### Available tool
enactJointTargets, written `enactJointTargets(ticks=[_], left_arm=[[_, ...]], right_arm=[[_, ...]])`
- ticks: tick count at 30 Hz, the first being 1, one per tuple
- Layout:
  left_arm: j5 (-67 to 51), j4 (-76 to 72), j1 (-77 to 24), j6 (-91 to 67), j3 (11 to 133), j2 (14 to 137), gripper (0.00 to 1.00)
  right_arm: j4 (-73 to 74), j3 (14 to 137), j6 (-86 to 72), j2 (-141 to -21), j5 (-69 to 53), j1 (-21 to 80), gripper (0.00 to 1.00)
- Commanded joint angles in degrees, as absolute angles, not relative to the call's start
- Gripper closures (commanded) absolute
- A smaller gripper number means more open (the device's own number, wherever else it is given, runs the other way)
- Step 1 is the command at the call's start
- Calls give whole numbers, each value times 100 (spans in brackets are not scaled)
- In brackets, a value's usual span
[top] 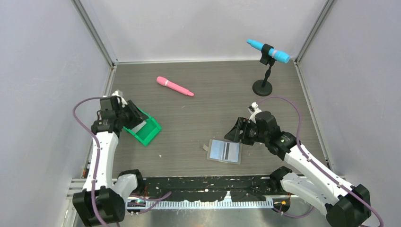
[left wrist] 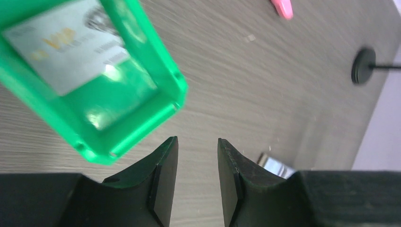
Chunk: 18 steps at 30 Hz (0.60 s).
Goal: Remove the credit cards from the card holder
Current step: Place the credit card in the storage box.
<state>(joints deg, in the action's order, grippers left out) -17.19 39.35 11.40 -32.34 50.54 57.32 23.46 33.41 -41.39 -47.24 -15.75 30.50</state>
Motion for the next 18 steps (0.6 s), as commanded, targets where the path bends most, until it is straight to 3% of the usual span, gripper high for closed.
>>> enactJointTargets(ticks=[1,11,18], left_arm=[[-2179,3963,301,-3212,4773,5308,61],[-2013,2825,-2275,-4497,4063,4809,62],[-1641,1739,-3925,-5090,4040,5616,61]], right_arm=[[2120,3201,-4300,-4966,-1770,3025,36],[2469,2942,-4558,-5142,-1153,3027,48],[2478,2705,-4602,-5185,-843,3018,52]])
